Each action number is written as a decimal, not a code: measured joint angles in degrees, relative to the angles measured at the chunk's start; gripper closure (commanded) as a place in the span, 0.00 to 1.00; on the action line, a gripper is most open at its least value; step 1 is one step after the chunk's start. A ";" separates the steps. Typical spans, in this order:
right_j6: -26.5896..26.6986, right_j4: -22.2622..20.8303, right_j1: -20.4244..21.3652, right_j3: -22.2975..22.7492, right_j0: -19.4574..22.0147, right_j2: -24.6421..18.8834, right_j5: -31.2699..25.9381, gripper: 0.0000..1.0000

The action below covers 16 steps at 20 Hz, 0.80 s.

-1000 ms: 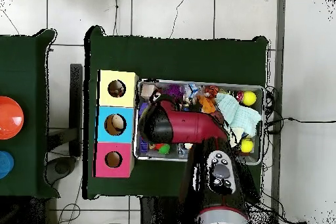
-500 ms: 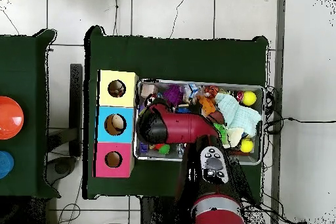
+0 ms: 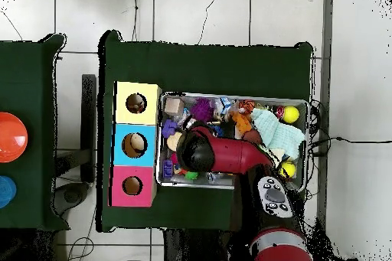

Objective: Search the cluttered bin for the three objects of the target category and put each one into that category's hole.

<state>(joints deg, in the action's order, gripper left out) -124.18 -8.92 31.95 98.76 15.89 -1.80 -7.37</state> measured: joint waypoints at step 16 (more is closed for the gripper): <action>-0.04 7.75 2.65 7.64 -4.98 0.01 -0.01 0.00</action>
<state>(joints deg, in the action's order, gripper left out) -124.22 -1.16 34.60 106.39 10.91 -1.79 -7.38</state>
